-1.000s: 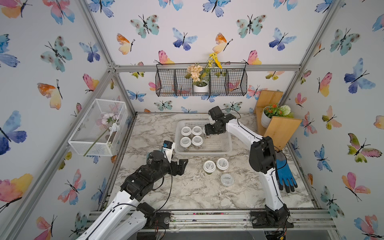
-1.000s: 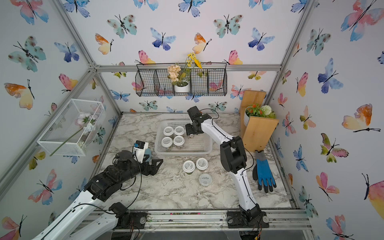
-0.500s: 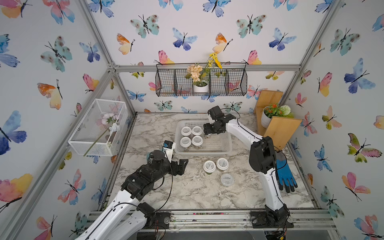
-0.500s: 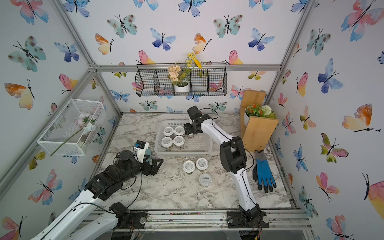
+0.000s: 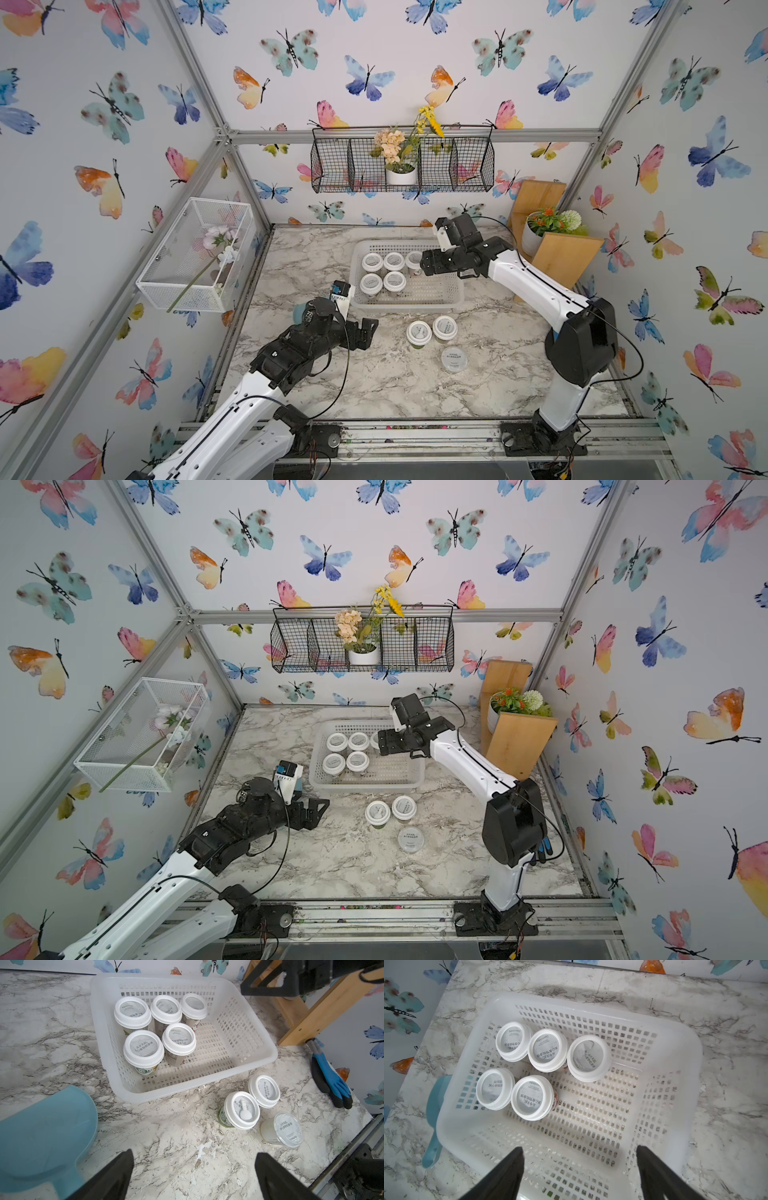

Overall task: Put the yogurt in the basket
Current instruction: Place the yogurt in the basket, then pick up the yogurt from the center of the board.

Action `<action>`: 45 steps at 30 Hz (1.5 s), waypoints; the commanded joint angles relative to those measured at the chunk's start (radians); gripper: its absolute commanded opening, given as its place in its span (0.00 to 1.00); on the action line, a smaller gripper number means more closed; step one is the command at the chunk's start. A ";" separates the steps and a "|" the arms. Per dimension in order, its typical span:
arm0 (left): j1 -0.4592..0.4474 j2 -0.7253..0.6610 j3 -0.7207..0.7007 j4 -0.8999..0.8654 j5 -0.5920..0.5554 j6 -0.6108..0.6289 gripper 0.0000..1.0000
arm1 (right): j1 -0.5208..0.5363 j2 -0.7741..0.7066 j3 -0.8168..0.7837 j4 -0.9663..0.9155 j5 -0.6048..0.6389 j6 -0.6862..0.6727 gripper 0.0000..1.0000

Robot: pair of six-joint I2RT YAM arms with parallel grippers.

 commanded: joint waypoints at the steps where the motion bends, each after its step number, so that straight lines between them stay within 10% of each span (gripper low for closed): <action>1: -0.004 0.000 0.000 0.005 -0.018 0.002 0.98 | -0.004 -0.122 -0.137 0.005 0.046 -0.016 0.88; 16: -0.020 0.144 0.072 -0.003 0.038 -0.039 0.99 | -0.003 -0.659 -0.690 0.106 0.173 0.053 0.90; 34: -0.360 0.507 0.254 -0.052 -0.142 -0.121 0.96 | -0.003 -0.705 -0.721 0.140 0.207 0.059 0.91; 45: -0.373 0.613 0.307 -0.005 -0.149 -0.123 0.93 | -0.002 -0.729 -0.610 -0.014 0.155 0.067 0.89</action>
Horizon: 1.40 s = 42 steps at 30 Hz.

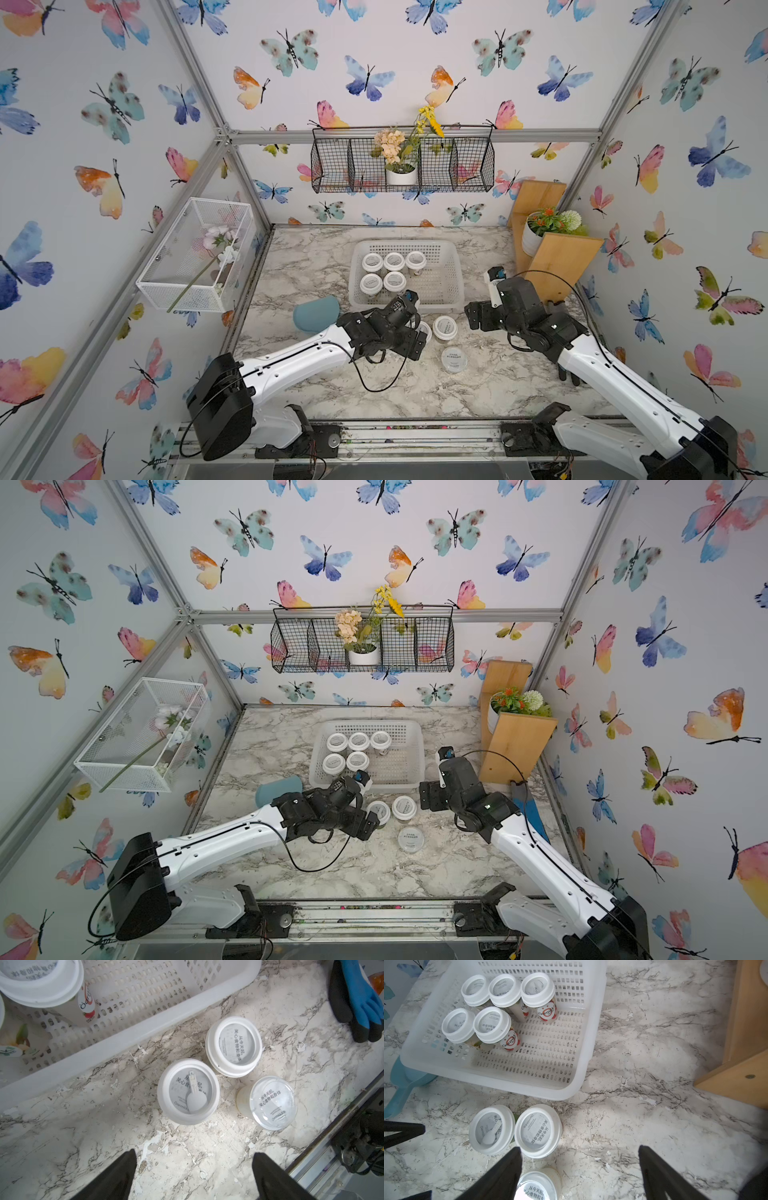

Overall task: Put the yogurt in the basket
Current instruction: Pick up the yogurt from the center of the board.

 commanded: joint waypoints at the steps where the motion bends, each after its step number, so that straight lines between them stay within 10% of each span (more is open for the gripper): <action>1: -0.001 0.046 0.046 0.025 -0.043 0.001 0.93 | -0.002 -0.030 0.071 -0.094 0.005 0.006 0.89; 42: -0.024 0.296 0.213 -0.069 -0.115 -0.041 0.91 | -0.002 -0.089 0.024 -0.035 -0.081 -0.014 0.90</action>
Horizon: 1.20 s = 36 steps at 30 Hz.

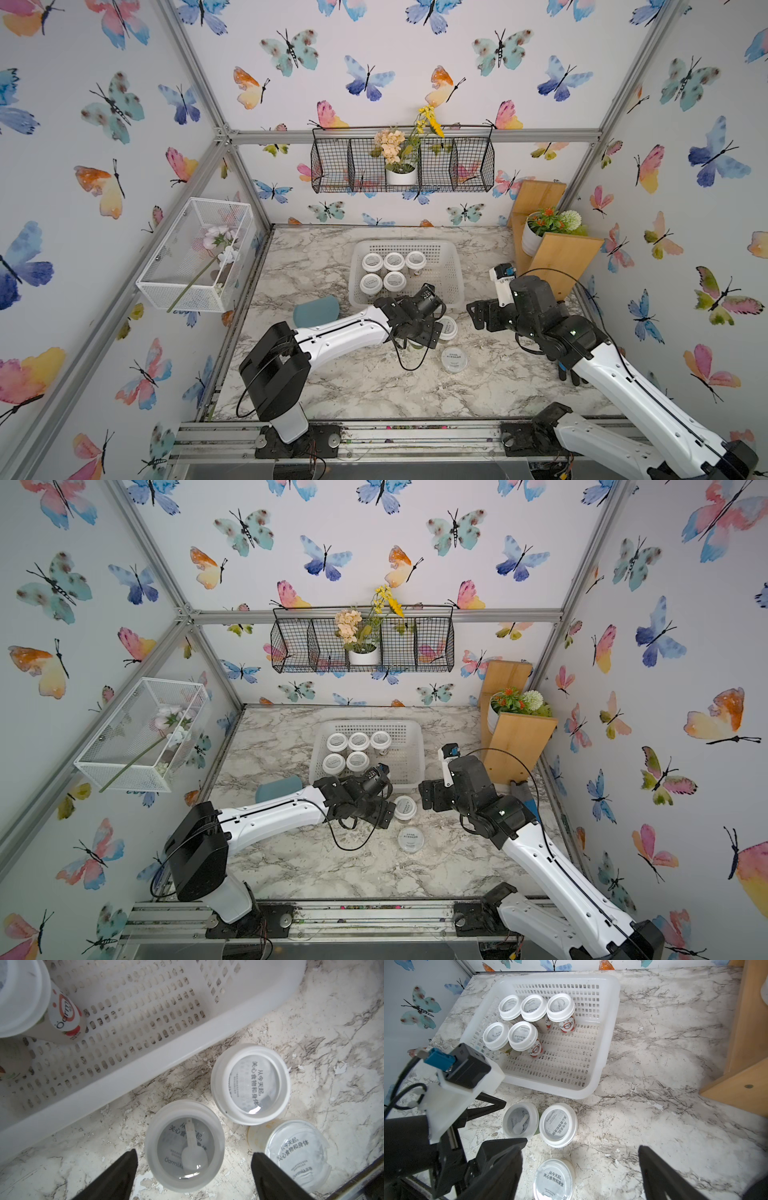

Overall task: Put the yogurt in the basket
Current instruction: Pick up the yogurt from the center of the board.

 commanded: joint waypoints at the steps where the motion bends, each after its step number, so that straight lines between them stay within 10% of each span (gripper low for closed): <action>1: -0.003 0.003 -0.012 -0.008 -0.047 -0.008 0.91 | -0.003 -0.005 -0.016 0.014 -0.019 -0.006 0.90; 36: -0.004 0.047 -0.002 -0.010 -0.061 -0.001 0.80 | -0.001 0.010 -0.019 0.017 -0.037 -0.009 0.90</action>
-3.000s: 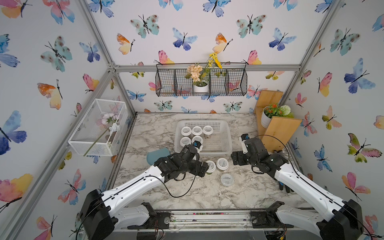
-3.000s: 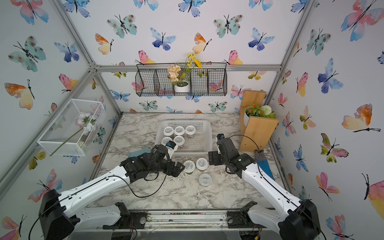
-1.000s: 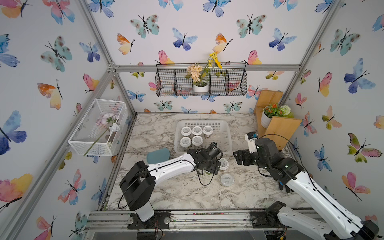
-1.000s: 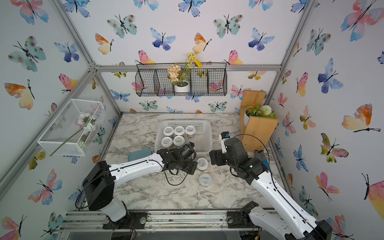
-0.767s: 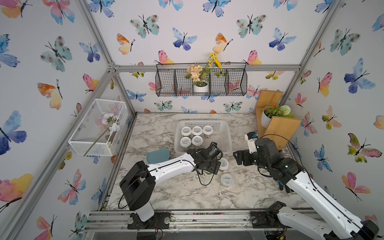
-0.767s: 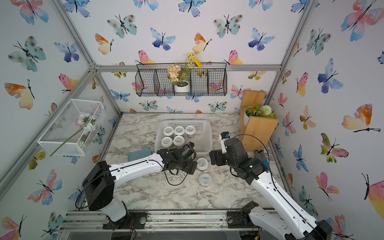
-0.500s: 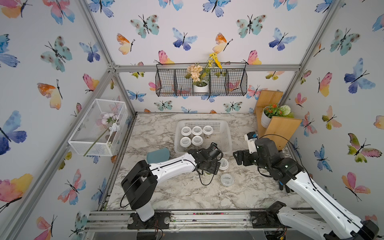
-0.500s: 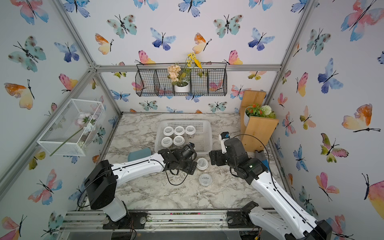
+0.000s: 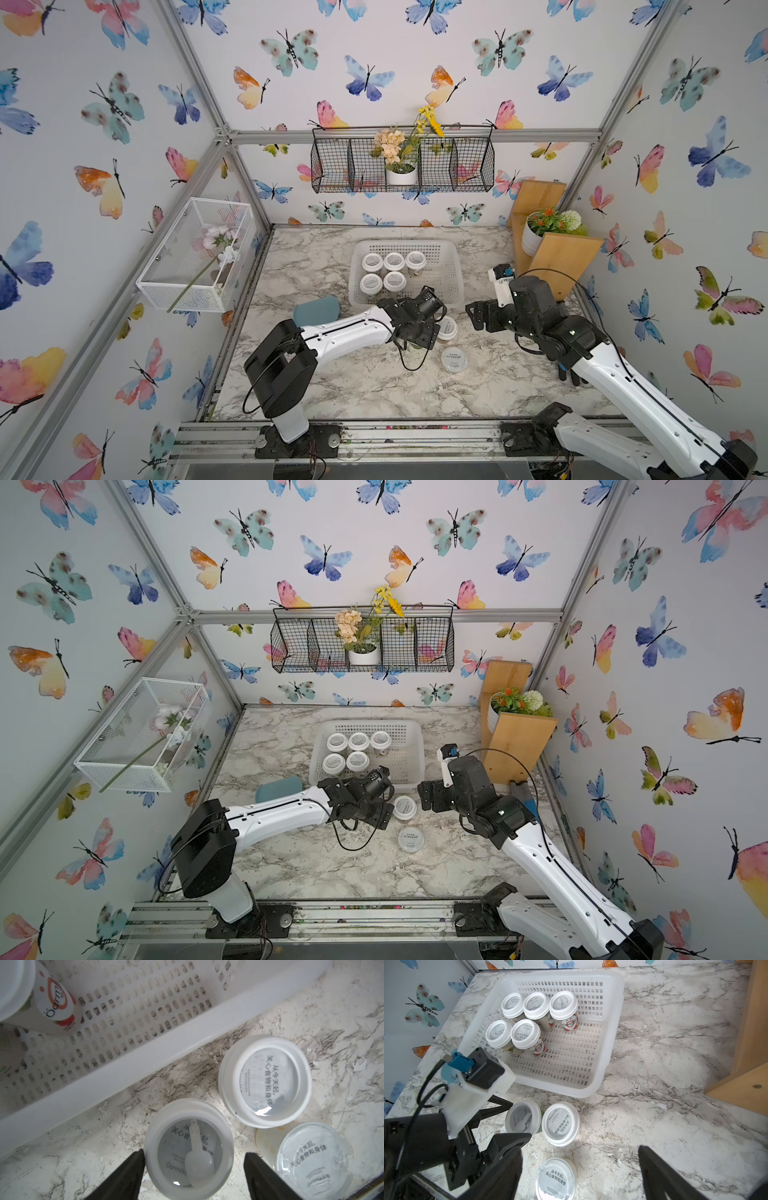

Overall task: Put the yogurt in the basket
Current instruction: Pick up the yogurt from the center of the board.

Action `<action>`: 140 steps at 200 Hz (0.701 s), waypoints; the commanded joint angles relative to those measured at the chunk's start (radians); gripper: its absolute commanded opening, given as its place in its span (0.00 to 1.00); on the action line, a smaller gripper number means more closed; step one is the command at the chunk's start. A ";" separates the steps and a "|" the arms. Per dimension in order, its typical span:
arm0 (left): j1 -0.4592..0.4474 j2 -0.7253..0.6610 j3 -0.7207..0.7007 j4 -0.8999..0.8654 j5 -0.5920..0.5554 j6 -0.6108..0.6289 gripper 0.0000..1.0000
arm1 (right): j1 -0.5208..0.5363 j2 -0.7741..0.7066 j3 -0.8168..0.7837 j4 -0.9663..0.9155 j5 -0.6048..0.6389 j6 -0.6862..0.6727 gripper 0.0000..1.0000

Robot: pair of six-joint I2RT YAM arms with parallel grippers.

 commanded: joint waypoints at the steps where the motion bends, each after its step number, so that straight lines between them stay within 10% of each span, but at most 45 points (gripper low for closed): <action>1: -0.004 0.015 0.002 -0.010 -0.054 0.001 0.80 | -0.001 0.007 -0.015 0.014 -0.019 -0.009 0.90; 140: -0.003 0.015 0.004 -0.022 -0.070 0.005 0.81 | -0.001 0.010 -0.015 0.014 -0.019 -0.009 0.90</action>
